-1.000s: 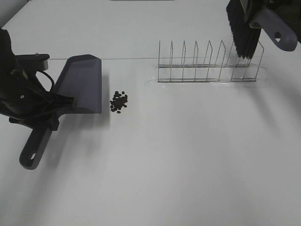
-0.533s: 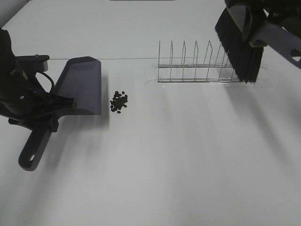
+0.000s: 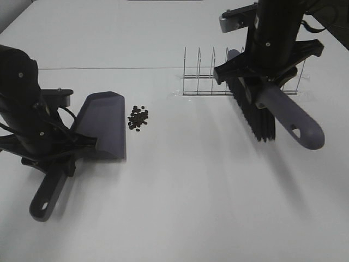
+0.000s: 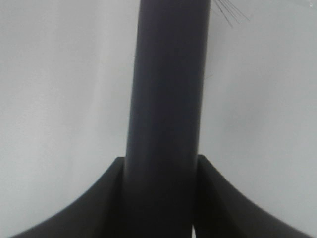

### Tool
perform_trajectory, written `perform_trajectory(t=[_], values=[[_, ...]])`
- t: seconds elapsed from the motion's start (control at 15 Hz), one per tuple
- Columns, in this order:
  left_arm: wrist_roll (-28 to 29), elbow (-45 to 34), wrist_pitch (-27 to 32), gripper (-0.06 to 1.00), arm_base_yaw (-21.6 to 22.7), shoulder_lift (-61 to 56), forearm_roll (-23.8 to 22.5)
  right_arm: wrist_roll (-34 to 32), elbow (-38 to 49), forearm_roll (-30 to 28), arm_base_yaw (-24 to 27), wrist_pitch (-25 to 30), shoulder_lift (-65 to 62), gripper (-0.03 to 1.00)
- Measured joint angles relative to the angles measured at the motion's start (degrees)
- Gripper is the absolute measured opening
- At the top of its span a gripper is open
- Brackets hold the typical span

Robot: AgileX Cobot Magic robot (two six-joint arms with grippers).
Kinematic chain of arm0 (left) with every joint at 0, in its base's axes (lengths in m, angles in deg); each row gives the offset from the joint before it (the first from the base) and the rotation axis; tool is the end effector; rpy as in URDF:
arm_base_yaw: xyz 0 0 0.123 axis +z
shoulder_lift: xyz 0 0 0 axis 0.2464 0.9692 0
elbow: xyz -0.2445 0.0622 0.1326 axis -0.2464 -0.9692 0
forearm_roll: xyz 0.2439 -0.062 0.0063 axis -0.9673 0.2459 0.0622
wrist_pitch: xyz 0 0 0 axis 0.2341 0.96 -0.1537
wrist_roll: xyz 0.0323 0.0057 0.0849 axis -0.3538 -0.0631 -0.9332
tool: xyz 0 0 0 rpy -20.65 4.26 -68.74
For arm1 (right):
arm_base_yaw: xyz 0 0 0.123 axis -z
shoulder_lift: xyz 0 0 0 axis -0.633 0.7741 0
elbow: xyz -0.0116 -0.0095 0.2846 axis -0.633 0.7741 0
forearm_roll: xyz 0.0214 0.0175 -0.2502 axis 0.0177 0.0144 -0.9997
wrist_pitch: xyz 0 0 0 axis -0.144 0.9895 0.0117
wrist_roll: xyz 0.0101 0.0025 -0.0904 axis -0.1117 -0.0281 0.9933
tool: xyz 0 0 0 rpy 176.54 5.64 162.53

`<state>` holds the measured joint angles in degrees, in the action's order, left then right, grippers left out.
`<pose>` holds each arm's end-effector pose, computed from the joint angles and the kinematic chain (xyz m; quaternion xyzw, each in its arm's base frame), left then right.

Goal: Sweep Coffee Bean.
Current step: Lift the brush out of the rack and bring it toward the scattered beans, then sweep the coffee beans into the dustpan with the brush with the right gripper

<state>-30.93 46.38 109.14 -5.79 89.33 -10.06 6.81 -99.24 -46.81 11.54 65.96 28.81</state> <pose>0.3122 -0.1128 0.1200 -0.0074 0.9970 -0.0211 0.0737 0.3532 0.1612 0.2354 -0.1328 0.9783 -0.0773 0.1387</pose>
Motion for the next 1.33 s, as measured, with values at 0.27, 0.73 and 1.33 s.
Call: perform_trajectory(t=[0.27,0.73,1.33], values=[[1.8,0.1,0.1,0.35,-0.3,3.8,-0.5,-0.1,0.0,-0.6,-0.3,-2.8,4.3,0.38],[2.0,0.3,0.2,0.35,-0.3,4.1,-0.7,5.2,-0.7,-0.7,-0.9,-7.8,9.9,0.38],[2.0,0.3,0.2,0.35,-0.3,4.1,-0.7,13.1,-16.3,-1.7,-13.6,-1.7,19.9,0.38]])
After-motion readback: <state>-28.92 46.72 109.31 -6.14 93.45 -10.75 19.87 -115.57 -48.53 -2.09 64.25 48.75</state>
